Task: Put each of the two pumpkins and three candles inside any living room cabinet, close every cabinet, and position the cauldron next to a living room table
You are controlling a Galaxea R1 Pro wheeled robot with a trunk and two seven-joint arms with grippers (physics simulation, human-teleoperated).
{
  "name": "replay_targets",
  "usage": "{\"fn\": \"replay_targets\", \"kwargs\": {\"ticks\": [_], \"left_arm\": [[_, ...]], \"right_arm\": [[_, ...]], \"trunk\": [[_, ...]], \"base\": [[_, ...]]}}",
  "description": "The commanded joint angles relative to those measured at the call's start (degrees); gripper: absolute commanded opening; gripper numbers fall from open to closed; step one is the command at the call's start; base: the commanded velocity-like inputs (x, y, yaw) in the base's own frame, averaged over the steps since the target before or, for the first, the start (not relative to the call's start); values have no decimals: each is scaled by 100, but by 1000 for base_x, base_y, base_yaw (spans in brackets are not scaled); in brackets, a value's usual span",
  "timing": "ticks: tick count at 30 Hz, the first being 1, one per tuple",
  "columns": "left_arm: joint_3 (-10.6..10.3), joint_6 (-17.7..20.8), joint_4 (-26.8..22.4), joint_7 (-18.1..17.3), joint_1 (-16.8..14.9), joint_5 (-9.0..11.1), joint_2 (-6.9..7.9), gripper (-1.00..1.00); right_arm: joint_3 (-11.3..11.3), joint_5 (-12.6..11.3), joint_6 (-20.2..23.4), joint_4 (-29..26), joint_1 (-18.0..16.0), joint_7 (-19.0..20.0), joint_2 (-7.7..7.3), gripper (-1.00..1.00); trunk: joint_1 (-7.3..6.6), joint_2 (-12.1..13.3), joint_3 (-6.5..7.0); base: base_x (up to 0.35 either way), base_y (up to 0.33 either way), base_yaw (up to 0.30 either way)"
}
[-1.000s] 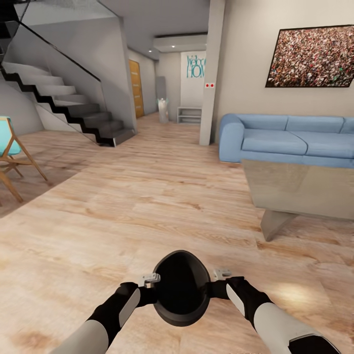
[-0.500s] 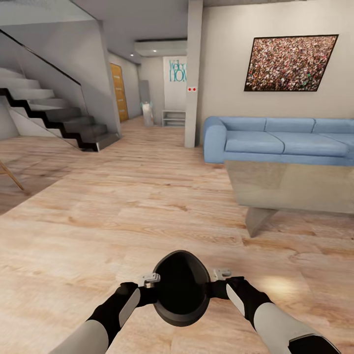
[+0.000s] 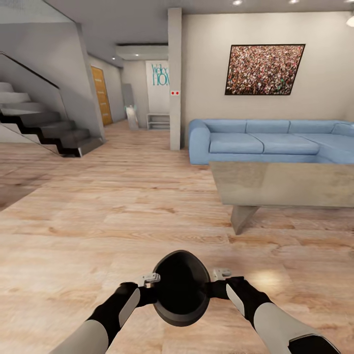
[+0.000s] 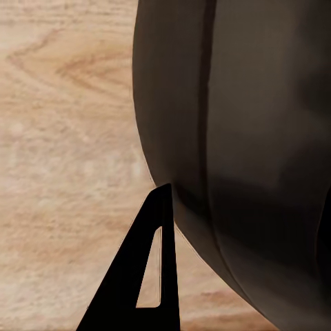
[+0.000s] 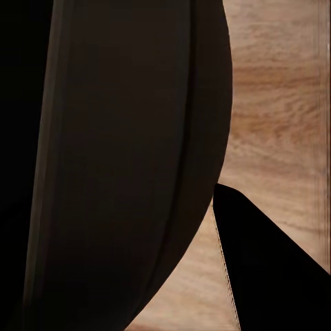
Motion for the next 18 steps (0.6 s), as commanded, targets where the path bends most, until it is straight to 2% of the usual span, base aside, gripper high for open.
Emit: {"fn": "replay_targets", "kwargs": {"ticks": [1,18], "left_arm": [[-255,-25,-101,-17,0,158,-39,-100],[-255,-25,-101,-17,0,158,-39,-100]], "right_arm": [[-42,-127,17,15,-1,29,6,-100],[-42,-127,17,13,-1,29,6,-100]], "trunk": [[-1,0,8],[-1,0,125]], "base": [[0,0,-209],[0,0,-209]]}}
